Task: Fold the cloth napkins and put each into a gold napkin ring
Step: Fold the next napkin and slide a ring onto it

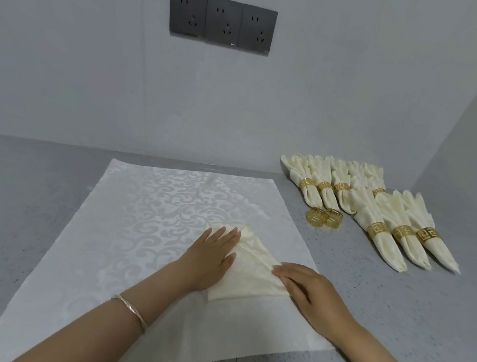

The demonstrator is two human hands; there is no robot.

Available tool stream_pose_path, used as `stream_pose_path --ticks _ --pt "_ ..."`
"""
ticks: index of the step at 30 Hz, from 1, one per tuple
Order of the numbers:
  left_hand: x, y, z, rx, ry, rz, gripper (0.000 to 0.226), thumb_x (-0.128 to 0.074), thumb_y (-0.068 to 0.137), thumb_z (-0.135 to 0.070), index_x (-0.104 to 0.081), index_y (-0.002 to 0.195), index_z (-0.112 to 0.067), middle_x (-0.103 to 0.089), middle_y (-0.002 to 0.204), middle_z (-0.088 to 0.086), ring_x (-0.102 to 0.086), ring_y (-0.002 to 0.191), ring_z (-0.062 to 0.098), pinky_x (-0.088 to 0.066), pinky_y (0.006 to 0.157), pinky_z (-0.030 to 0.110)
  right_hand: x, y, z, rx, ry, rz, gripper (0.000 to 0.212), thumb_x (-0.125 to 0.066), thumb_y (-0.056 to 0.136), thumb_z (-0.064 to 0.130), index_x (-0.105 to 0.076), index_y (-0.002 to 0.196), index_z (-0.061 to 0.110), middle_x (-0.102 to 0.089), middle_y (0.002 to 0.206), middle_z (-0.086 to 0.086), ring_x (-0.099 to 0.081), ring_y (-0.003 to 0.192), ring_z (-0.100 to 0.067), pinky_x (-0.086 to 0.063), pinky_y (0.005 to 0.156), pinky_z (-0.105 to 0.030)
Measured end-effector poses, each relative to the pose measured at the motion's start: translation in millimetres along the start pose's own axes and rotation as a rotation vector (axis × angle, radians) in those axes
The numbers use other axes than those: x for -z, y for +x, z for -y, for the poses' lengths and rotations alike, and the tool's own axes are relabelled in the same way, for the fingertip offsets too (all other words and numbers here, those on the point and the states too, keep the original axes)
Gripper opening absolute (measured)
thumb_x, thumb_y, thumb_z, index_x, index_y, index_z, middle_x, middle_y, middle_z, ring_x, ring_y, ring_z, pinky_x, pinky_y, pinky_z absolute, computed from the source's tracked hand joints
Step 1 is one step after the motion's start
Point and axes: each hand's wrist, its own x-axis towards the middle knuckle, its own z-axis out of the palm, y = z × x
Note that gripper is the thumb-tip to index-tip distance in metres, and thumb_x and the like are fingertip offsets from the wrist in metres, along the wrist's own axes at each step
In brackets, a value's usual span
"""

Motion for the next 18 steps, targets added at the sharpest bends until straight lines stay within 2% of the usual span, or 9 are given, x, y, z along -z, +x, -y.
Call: stream_pose_path --ticks 4,8,10,13,16,18 --pt "0.4 -1.7 0.9 -0.004 -0.024 -0.017 0.055 -0.017 0.104 -0.035 0.005 0.153 -0.021 0.007 0.16 -0.008 0.008 0.147 0.011 0.011 0.116 0.027 7.2 -13.2 6.3 0.004 -0.028 0.006 0.043 -0.039 0.091 0.057 -0.058 0.122 0.033 -0.056 0.121 0.025 -0.049 0.112 0.013 -0.04 0.094 -0.009" --pt "8.1 -15.6 0.0 -0.066 -0.133 -0.084 0.079 -0.012 0.087 -0.066 0.011 0.151 -0.025 0.012 0.158 -0.014 0.009 0.146 0.006 0.01 0.116 0.022 8.5 -8.0 16.6 0.105 -0.186 0.071 0.043 -0.046 0.09 0.061 -0.053 0.124 0.036 -0.055 0.115 0.021 -0.05 0.107 0.005 -0.039 0.091 -0.013" --pt "15.1 -30.1 1.0 -0.112 -0.19 -0.101 0.081 -0.017 0.084 -0.071 0.001 0.152 -0.032 0.004 0.158 -0.018 0.005 0.145 0.001 0.008 0.115 0.02 7.7 -6.9 18.7 0.139 -0.226 0.093 0.044 -0.047 0.089 0.062 -0.054 0.123 0.036 -0.053 0.112 0.018 -0.048 0.105 0.003 -0.033 0.092 -0.011" --pt "24.6 -49.1 6.9 -0.192 -0.09 -0.129 0.075 -0.037 0.079 -0.078 -0.029 0.145 -0.042 -0.023 0.153 -0.018 -0.014 0.142 0.003 -0.003 0.112 0.019 7.9 -5.2 19.9 0.154 -0.25 0.096 0.041 -0.05 0.087 0.06 -0.056 0.119 0.035 -0.053 0.108 0.016 -0.049 0.102 0.0 -0.033 0.091 -0.013" --pt "27.8 -60.4 12.9 -0.204 -0.004 -0.035 0.088 -0.042 0.07 -0.085 -0.03 0.145 -0.04 -0.029 0.149 -0.018 -0.023 0.137 0.001 -0.006 0.109 0.016 9.1 -2.5 23.2 0.149 -0.287 0.1 0.041 -0.049 0.086 0.06 -0.056 0.117 0.034 -0.053 0.103 0.014 -0.05 0.097 -0.004 -0.036 0.089 -0.018" --pt "27.3 -63.3 14.7 -0.199 -0.031 -0.015 0.084 -0.051 0.073 -0.078 -0.028 0.144 -0.04 -0.031 0.146 -0.022 -0.029 0.133 -0.002 -0.012 0.109 0.015 9.5 -1.4 25.0 0.142 -0.311 0.109 0.041 -0.048 0.085 0.061 -0.056 0.115 0.033 -0.053 0.1 0.013 -0.049 0.094 -0.005 -0.034 0.087 -0.017"
